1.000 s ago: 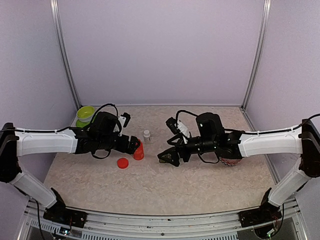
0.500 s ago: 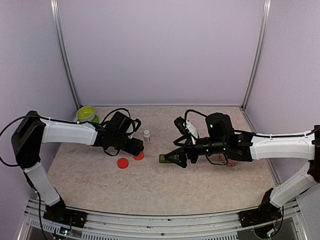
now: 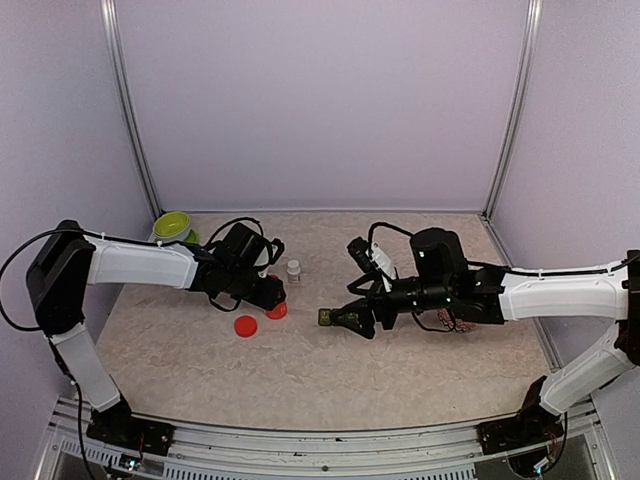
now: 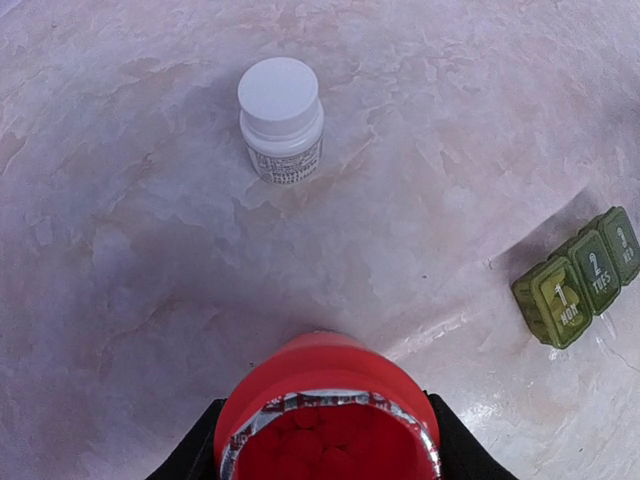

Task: Sort the pills into containers
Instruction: Pick up the pill bottle from the center of the board.

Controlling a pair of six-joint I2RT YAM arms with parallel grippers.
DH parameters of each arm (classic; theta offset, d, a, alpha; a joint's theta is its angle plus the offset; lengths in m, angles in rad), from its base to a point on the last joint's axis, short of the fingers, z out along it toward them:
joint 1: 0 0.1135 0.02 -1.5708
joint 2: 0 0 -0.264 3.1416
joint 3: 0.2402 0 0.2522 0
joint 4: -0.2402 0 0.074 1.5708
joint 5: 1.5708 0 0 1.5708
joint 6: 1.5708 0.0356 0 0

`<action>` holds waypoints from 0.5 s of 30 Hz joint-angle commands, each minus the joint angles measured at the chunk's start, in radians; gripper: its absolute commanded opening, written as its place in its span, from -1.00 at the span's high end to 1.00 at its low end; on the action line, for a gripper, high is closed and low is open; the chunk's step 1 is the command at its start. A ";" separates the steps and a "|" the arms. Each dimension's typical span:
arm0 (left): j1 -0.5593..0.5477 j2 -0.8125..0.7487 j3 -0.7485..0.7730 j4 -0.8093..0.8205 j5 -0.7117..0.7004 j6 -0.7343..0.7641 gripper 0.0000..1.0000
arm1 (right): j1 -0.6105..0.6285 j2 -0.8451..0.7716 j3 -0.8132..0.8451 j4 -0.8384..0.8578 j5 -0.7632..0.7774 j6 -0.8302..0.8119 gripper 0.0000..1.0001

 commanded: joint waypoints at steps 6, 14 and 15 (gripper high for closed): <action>-0.024 -0.167 -0.032 0.126 0.187 -0.005 0.21 | -0.006 -0.070 -0.107 0.201 -0.074 -0.070 -1.00; -0.139 -0.284 -0.056 0.225 0.305 0.002 0.17 | -0.022 -0.098 -0.181 0.423 -0.179 0.016 -1.00; -0.154 -0.289 -0.058 0.237 0.317 0.002 0.17 | -0.025 -0.100 -0.196 0.469 -0.203 0.021 -1.00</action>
